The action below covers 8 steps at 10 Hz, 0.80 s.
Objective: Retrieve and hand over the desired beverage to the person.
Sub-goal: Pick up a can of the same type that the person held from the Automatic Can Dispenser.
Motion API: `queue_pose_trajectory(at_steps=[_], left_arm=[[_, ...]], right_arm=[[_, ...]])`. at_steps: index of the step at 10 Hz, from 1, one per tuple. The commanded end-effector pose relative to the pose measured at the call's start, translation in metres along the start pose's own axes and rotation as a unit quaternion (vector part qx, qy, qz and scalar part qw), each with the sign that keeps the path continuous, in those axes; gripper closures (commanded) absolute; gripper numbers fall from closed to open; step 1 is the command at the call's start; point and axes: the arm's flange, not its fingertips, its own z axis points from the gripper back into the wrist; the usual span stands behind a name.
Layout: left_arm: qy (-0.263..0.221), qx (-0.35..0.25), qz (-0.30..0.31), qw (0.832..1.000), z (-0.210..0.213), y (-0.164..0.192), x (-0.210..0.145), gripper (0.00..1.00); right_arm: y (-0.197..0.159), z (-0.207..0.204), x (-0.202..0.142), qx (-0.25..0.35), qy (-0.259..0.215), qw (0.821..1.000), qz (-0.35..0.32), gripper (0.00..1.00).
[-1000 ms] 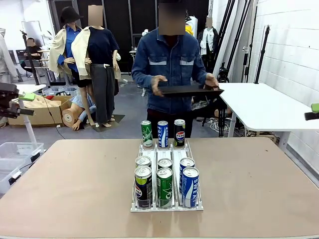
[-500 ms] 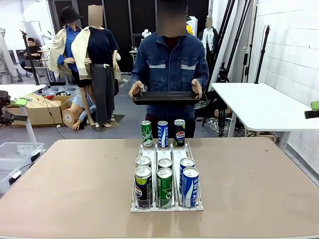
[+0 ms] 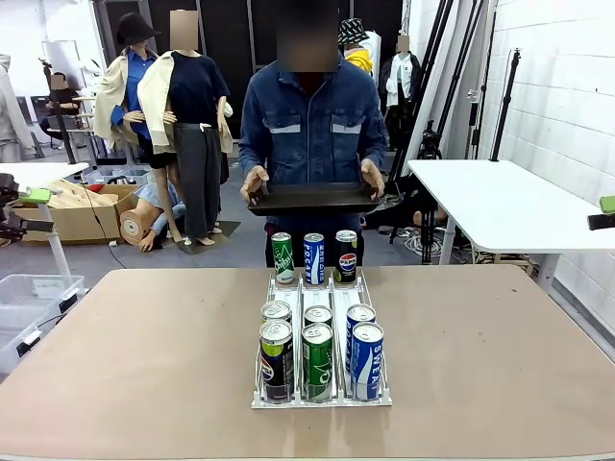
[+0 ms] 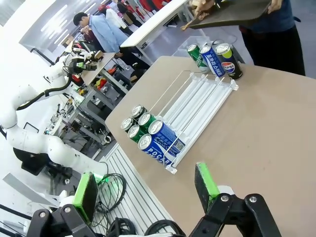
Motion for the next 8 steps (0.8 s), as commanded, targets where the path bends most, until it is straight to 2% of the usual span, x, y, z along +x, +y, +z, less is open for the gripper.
queue_pose_trajectory(at_steps=[1, 8], left_arm=[[0.001, 0.006, 0.002, 1.0, 0.002, 0.0004, -0.0006, 0.0], [0.001, 0.006, 0.002, 1.0, 0.002, 0.0004, -0.0006, 0.0]], right_arm=[[-0.0001, -0.0009, 0.0006, 0.001, -0.002, 1.0, 0.002, 0.0], [-0.0001, -0.0009, 0.0006, 0.001, -0.002, 1.0, 0.002, 0.0]])
